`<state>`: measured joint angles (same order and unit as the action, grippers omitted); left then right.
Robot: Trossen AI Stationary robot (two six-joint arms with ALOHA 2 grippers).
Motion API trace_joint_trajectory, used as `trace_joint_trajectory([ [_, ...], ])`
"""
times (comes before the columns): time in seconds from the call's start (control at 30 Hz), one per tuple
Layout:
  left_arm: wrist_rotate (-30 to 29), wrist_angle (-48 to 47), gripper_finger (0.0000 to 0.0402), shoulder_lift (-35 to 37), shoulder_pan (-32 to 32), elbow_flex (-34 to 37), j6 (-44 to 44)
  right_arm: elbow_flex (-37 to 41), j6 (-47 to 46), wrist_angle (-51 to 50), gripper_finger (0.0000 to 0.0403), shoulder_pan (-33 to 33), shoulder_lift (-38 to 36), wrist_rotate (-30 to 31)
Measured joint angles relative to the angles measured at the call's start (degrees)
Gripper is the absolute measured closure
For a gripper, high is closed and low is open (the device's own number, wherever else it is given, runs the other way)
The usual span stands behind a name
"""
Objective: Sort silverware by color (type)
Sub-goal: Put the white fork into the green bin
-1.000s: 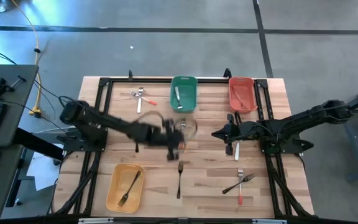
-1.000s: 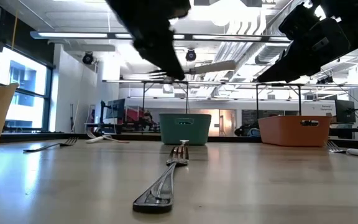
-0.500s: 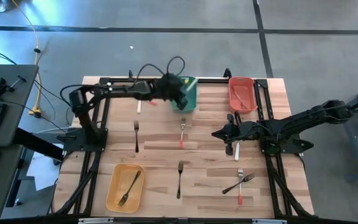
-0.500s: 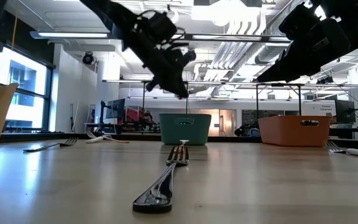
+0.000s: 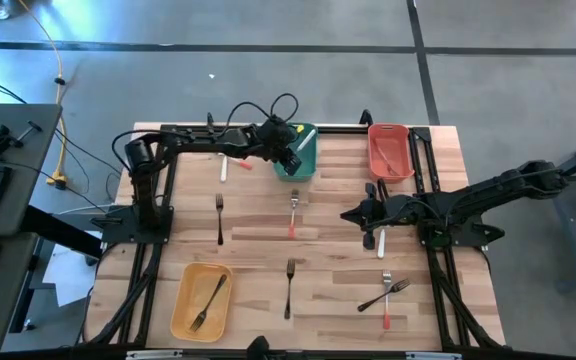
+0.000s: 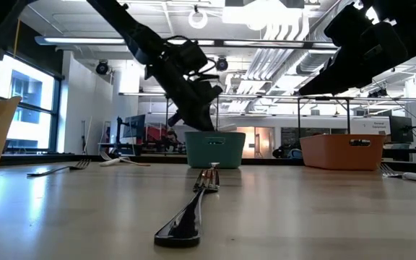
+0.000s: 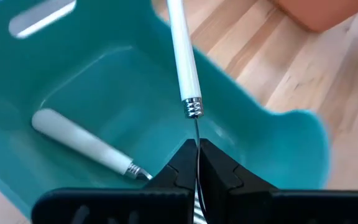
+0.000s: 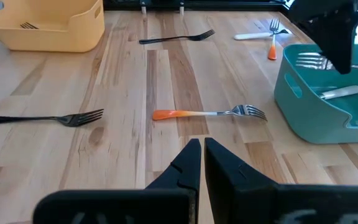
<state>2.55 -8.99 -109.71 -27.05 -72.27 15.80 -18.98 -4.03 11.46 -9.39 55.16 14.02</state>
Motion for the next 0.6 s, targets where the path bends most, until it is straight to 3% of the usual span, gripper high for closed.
trace_joint_trajectory([
  [0.6,-0.5,-0.2,0.0385,-1.5,-1.4,0.1,-2.0,0.0,0.6,0.0,0.0399,0.0,0.0,0.0],
])
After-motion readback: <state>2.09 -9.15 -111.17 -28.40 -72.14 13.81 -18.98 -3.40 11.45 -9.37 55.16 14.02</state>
